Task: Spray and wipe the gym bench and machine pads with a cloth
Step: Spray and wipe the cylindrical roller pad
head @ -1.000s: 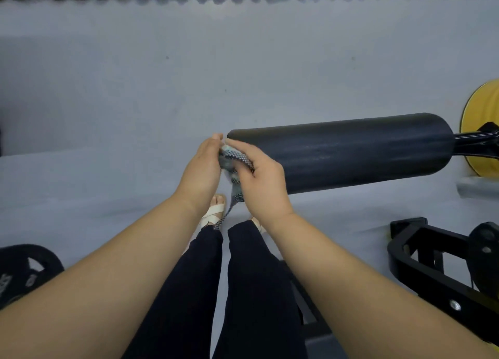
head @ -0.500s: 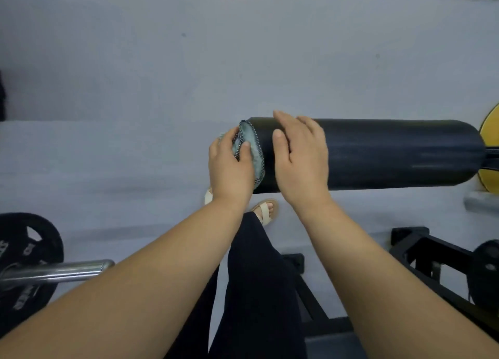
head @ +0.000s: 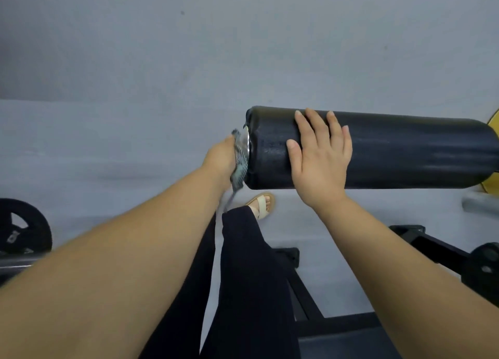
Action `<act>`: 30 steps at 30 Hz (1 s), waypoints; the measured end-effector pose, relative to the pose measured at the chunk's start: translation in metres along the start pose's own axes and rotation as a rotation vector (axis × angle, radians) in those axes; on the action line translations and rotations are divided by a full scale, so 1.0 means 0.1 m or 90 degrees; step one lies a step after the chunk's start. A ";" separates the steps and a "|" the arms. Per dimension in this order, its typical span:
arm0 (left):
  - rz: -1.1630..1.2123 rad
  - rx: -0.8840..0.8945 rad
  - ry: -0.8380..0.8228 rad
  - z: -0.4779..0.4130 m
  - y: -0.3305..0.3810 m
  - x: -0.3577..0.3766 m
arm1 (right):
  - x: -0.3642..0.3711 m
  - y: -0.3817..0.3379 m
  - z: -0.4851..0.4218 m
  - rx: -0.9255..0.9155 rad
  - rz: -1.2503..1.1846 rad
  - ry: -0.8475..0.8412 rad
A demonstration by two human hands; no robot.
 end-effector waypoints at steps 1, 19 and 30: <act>0.070 -0.073 0.001 0.05 -0.16 0.00 | 0.01 0.00 0.00 -0.004 0.004 0.007; -0.113 0.319 0.068 0.29 0.49 0.07 | 0.02 0.00 0.00 0.011 0.000 -0.009; -0.184 0.487 0.122 1.05 0.41 -0.16 | -0.42 -0.09 -0.05 0.361 -0.376 -0.292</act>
Point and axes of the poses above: each hand's wrist, its own z-axis away from the middle knuckle, its own x-axis out of the palm, y = z × x, the point moved 5 cm from there along -z, towards the middle knuckle, and after that the axes turned 15 degrees about y, right-handed, at the moved point
